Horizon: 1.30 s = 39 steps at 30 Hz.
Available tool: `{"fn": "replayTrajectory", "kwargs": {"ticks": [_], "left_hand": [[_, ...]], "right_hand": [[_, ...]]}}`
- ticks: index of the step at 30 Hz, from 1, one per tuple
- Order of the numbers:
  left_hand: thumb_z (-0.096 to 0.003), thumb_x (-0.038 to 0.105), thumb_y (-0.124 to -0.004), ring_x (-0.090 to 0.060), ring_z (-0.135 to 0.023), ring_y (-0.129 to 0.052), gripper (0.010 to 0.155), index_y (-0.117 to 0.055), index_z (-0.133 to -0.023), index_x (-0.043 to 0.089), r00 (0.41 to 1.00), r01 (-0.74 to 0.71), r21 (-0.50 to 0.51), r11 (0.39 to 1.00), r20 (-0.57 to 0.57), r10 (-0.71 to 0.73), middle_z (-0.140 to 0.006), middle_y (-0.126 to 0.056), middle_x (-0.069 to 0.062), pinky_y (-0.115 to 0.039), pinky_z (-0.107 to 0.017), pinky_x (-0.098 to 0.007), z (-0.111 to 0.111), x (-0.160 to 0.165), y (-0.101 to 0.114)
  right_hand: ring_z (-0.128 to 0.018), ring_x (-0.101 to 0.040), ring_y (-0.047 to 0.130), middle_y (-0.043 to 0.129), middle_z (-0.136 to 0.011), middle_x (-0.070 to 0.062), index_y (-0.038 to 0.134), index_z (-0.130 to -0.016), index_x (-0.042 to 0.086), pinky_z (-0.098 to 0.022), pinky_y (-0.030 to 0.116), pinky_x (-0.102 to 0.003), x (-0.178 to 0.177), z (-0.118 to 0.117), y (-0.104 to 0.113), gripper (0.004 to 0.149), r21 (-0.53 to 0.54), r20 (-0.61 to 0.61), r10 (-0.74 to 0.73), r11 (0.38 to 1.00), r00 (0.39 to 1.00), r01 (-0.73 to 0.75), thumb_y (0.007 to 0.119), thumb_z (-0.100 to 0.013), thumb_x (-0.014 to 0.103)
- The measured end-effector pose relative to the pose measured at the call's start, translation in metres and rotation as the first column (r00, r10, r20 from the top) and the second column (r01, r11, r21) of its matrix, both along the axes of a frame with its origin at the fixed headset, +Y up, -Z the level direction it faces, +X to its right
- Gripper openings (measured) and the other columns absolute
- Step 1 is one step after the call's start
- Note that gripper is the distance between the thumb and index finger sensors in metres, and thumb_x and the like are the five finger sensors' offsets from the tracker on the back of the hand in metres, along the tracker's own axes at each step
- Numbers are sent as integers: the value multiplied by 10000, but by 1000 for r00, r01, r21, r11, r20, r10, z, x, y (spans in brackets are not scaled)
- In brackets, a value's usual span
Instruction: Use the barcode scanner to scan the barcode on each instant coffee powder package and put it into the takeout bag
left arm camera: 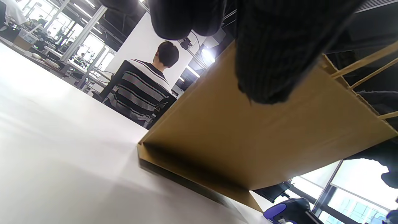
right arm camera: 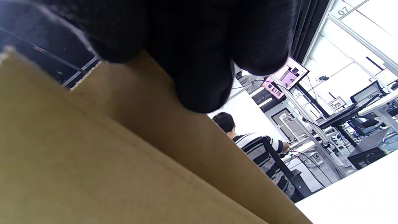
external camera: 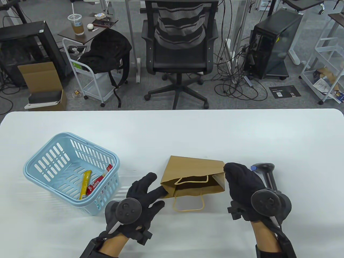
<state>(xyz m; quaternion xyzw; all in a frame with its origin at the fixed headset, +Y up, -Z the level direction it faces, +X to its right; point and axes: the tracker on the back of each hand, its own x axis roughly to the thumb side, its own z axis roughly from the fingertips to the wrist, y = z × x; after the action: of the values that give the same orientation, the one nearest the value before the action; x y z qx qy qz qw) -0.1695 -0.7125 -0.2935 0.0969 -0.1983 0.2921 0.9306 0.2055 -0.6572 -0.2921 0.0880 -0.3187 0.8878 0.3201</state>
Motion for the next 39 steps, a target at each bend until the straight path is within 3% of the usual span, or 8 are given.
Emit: {"fn": "replayTrajectory", "kwargs": {"ticks": [10,15,39], "left_hand": [[-424,528,-841,-198,-1182,-487,532,-735,-943,482,999,-42,7,999,19,42,-1215,-330,136,-394,-897,-513,1,0,0],[-453,473,-808,-192,-1176,-501,492,-739,-940,474,999,-53,0,999,9,53,-1212,-337,136,-405,-894,-509,1,-2,-1],[-440,499,-831,-195,-1167,-526,519,-731,-948,455,998,-52,-28,998,-28,51,-1210,-356,128,-423,-887,-513,-3,-4,-1]], "right_hand": [[-595,-174,1069,976,-787,-18,826,-852,331,-520,864,-426,-1,5,6,403,35,-49,-65,997,997,66,803,-455,399],[-574,-168,1072,979,-775,-21,827,-851,326,-513,866,-420,-1,7,7,406,39,-72,-92,995,993,95,804,-453,400],[-527,-149,1067,984,-739,-22,825,-844,310,-501,869,-407,8,10,11,409,55,-153,-254,963,955,265,792,-445,393]]}}
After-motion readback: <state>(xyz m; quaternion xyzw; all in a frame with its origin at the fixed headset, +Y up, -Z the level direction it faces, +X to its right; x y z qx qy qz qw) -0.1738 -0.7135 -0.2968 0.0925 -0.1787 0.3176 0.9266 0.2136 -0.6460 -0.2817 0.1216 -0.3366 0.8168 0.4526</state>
